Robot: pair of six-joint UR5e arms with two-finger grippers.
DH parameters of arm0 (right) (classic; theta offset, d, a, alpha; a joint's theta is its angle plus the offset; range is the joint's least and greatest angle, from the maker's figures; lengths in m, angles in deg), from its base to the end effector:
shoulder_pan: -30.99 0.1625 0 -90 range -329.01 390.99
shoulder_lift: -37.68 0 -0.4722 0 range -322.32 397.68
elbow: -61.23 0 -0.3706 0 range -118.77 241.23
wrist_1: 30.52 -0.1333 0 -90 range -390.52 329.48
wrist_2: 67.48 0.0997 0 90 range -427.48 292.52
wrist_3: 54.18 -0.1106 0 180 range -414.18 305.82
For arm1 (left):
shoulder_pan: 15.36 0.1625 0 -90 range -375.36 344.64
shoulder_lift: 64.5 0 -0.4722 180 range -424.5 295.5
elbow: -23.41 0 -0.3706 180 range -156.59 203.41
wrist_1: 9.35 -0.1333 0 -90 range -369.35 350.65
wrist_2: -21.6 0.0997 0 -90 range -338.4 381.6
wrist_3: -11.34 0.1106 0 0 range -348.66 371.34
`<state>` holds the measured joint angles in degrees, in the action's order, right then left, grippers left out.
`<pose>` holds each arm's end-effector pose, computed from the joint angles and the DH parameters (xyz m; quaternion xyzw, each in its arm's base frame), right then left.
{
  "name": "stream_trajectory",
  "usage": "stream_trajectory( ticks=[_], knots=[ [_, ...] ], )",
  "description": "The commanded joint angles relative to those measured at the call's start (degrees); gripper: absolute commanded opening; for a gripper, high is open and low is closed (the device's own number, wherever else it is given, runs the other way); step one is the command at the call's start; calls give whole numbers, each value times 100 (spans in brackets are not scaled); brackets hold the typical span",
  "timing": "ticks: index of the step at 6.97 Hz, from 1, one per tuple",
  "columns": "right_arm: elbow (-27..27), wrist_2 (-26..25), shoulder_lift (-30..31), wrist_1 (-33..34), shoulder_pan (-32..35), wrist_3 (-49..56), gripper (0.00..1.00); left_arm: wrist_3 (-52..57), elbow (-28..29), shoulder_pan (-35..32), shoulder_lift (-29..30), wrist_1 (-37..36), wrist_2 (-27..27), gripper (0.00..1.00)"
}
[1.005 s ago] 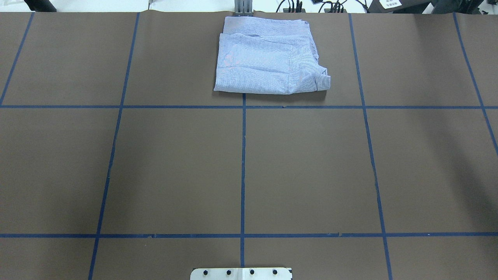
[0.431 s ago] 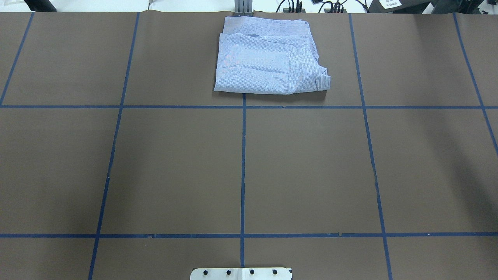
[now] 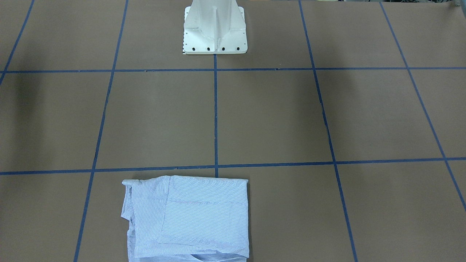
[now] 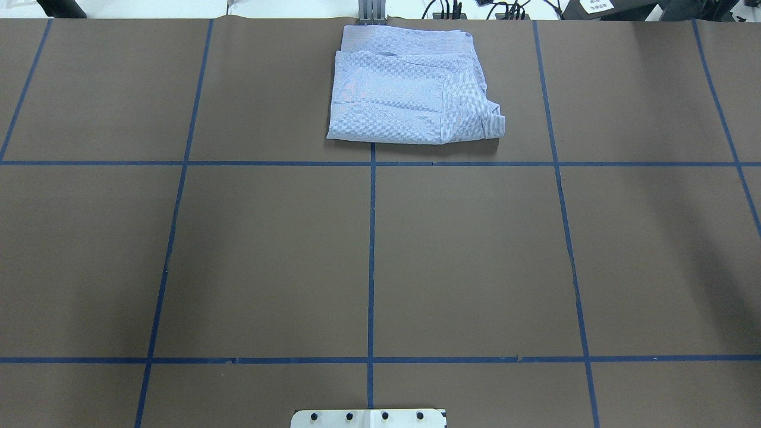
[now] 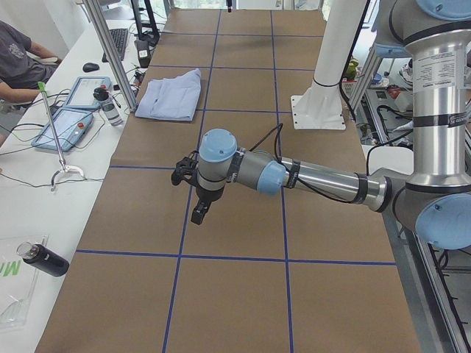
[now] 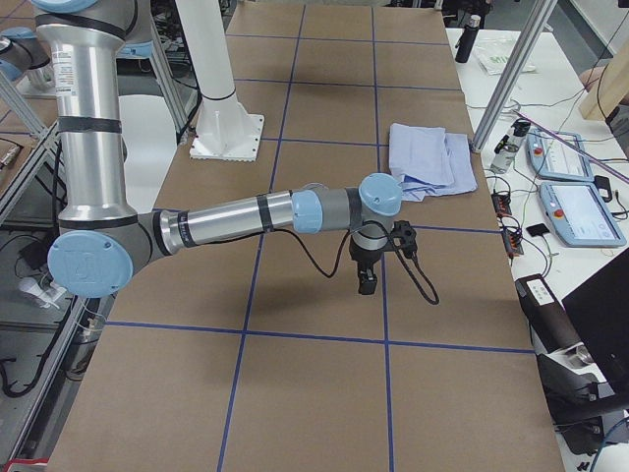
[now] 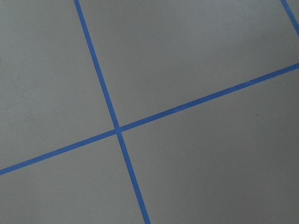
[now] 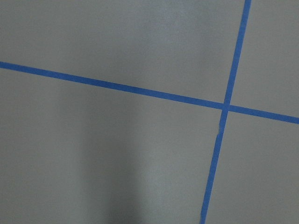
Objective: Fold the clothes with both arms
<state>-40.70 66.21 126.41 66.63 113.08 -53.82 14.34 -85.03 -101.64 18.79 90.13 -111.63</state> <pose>-0.0095 -0.4821 0.6190 0.0244 -0.3740 -0.0864 0.9231 -0.0295 -0.4326 0.5952 0.1688 0.3631 0.1212 0.9083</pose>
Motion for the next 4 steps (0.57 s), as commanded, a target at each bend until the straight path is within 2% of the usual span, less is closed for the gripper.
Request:
stream_trajectory(
  ticks=[1, 4],
  knots=[
    [15, 8, 39, -3, 0, -19, 100, -10, -151, -72, -5, -7, -1, 99],
    [15, 8, 48, -12, 0, -37, 100, -27, -134, -117, -32, -33, 17, 99]
  ],
)
